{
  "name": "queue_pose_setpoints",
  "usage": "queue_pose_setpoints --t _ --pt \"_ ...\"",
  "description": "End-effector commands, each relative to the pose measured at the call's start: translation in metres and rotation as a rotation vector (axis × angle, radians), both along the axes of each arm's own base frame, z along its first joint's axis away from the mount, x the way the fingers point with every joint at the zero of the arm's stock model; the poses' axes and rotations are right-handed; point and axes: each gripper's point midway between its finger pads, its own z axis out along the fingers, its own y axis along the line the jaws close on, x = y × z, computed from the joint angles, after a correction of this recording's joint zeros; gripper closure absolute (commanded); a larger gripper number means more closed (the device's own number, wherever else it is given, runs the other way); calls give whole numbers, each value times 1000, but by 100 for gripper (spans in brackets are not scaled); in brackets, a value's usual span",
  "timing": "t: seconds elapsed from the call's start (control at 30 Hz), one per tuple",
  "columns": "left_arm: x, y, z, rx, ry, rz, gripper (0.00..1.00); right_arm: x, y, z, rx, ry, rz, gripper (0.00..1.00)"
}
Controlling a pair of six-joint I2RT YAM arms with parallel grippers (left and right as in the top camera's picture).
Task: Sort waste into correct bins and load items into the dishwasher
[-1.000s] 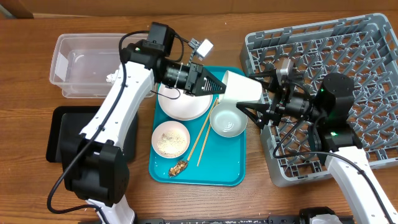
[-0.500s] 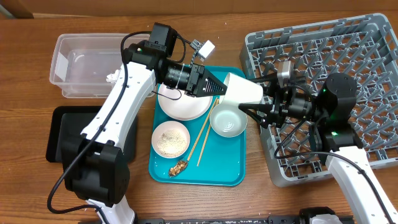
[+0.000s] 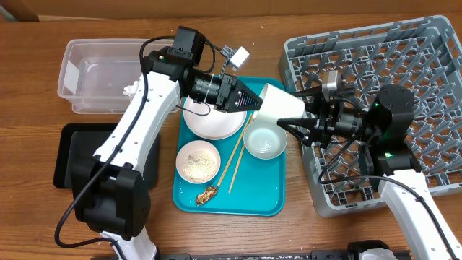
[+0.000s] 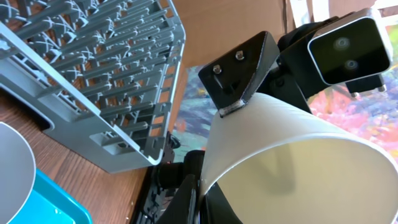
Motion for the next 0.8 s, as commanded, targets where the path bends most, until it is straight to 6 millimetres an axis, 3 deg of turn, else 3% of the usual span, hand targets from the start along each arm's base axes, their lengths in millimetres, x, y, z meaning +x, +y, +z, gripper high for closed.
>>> queue_pose_setpoints --t 0.0,0.1,0.2,0.3,0.53,0.67,0.77 --pt "8 1 -13 76 -19 26 95 -7 3 12 8 -31 49 45" --pt "12 4 -21 125 -34 46 87 -8 3 8 6 -5 48 51" --pt "17 8 -33 197 -54 71 60 -8 3 5 4 24 47 55" --pt "24 16 -47 285 -70 104 47 -5 2 -3 -4 76 21 65" --pt "37 64 -80 538 12 238 45 23 -19 -55 -118 320 -256 96" --pt "37 101 -89 670 45 306 44 39 -46 -88 -217 440 -483 96" --pt "36 137 -93 827 22 376 43 46 -66 -90 -245 488 -613 96"
